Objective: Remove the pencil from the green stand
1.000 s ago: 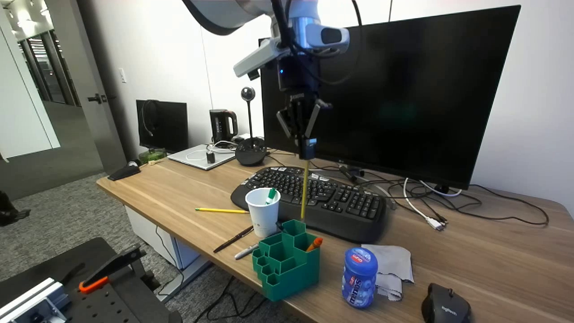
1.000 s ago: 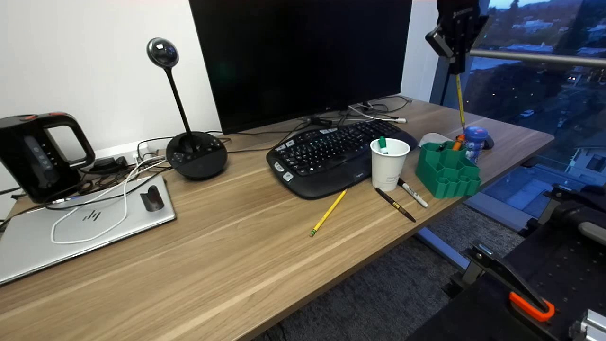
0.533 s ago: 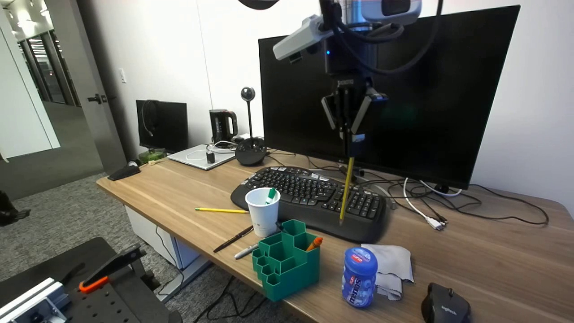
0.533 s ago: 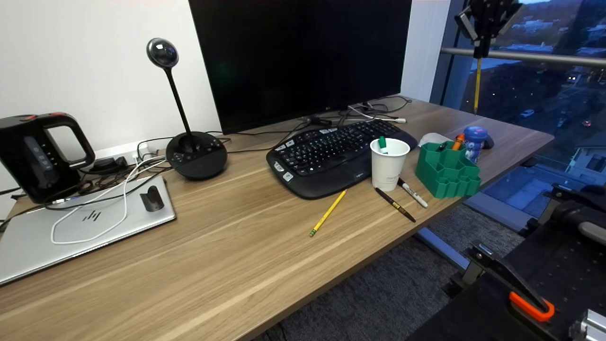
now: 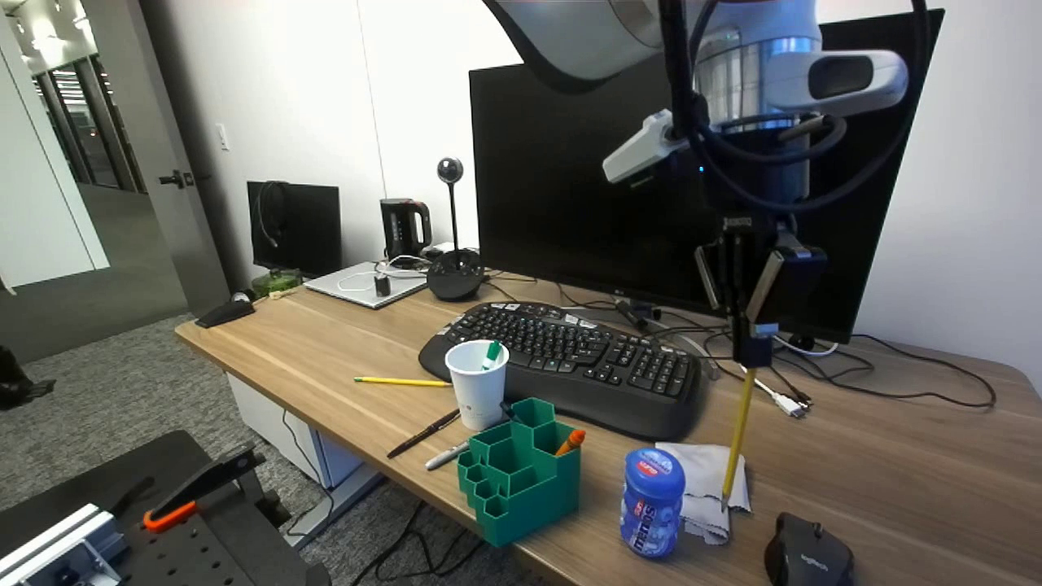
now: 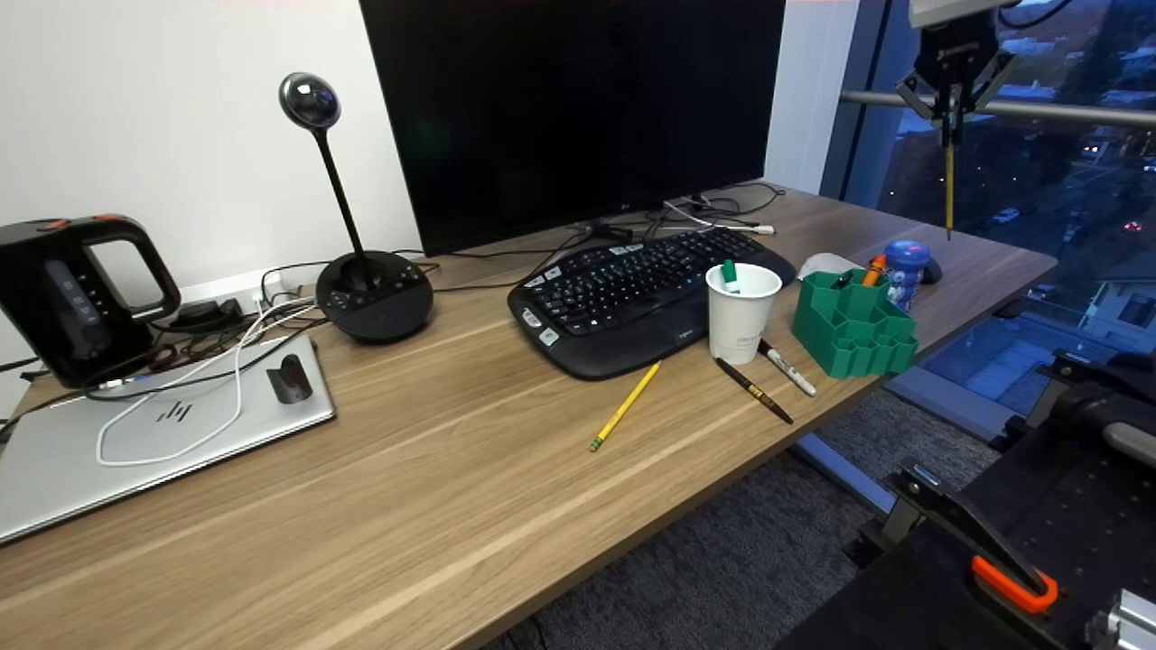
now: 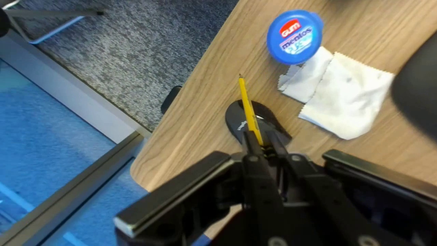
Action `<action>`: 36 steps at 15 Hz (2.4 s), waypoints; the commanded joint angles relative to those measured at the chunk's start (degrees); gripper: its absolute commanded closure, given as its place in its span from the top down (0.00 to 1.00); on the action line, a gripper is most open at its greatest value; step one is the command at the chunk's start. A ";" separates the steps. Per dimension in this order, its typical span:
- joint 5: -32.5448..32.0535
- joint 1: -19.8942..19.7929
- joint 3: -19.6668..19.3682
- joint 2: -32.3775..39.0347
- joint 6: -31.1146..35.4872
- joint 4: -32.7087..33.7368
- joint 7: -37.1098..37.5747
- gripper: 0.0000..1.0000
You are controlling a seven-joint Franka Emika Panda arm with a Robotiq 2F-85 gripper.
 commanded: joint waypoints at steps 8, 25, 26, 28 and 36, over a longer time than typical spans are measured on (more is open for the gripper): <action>-5.35 3.29 -1.27 24.16 -22.73 28.80 10.10 0.02; -4.80 1.58 -1.64 41.28 -28.38 52.69 10.07 0.48; -4.63 1.84 -1.94 40.85 -28.13 52.19 9.94 0.57; -4.52 1.68 -1.81 40.65 -28.08 52.66 9.53 0.70; 0.90 0.86 5.35 28.99 -21.53 43.63 -5.74 1.00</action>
